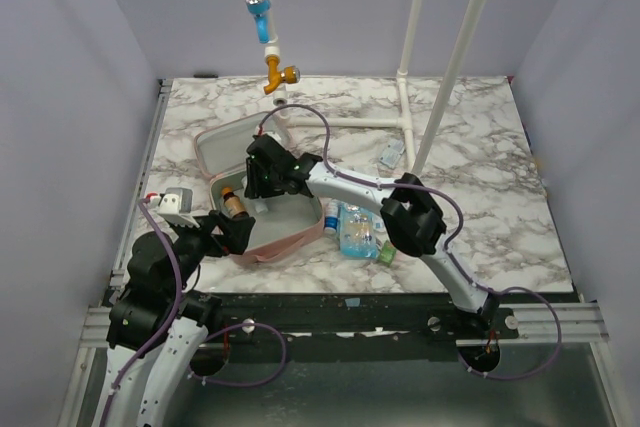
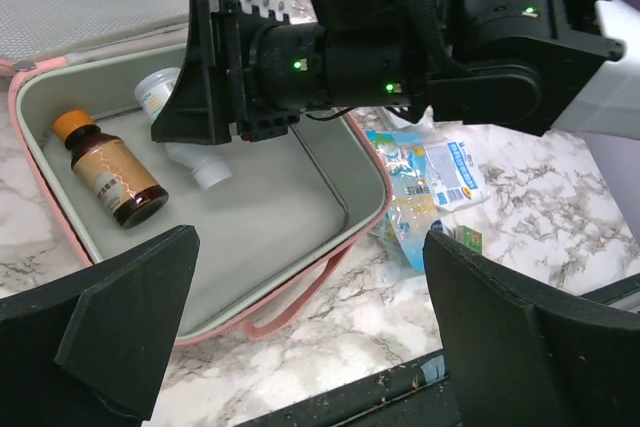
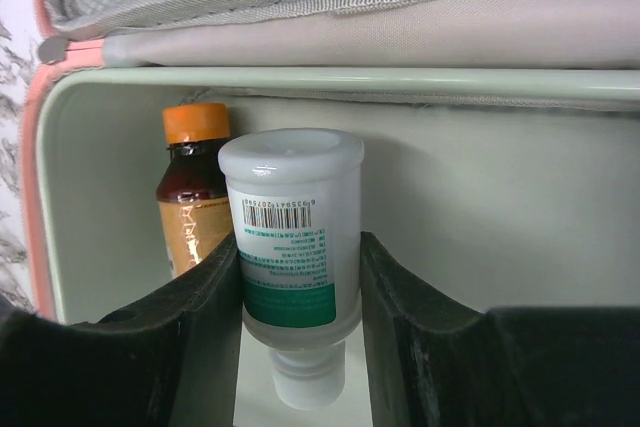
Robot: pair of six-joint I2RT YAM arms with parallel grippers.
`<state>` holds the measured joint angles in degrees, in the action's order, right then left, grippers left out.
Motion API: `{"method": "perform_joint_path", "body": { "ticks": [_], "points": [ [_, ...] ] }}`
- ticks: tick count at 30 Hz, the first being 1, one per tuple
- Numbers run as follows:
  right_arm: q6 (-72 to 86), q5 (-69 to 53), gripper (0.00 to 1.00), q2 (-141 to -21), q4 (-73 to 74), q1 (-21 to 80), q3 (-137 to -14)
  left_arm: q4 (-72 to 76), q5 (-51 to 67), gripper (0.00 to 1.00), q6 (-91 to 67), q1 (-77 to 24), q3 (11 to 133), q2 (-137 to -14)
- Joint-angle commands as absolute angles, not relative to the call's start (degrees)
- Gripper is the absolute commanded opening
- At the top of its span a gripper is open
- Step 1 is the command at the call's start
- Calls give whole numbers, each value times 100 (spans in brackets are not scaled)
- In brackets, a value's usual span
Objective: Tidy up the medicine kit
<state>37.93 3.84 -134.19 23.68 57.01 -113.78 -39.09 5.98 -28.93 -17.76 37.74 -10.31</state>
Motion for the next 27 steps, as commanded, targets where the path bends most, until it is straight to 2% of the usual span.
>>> {"method": "perform_joint_path", "body": {
  "ticks": [1, 6, 17, 27],
  "points": [
    [3908, 103, 26, -13785, 2479, 5737, -11769, -3884, 522, 98, -2856, -1793, 3757, -953],
    [3986, 44, 31, -14080, 2453, 5748, -12044, -3874, 527, 98, -2856, -1793, 3745, -925],
    [4091, -158, 58, -14144, 2241, 5834, -12199, -3854, 554, 98, -2839, -1793, 3749, -951],
    [4037, -55, 61, -13742, 2120, 5886, -11980, -3860, 539, 98, -2848, -1793, 3747, -972]
  ]
}}
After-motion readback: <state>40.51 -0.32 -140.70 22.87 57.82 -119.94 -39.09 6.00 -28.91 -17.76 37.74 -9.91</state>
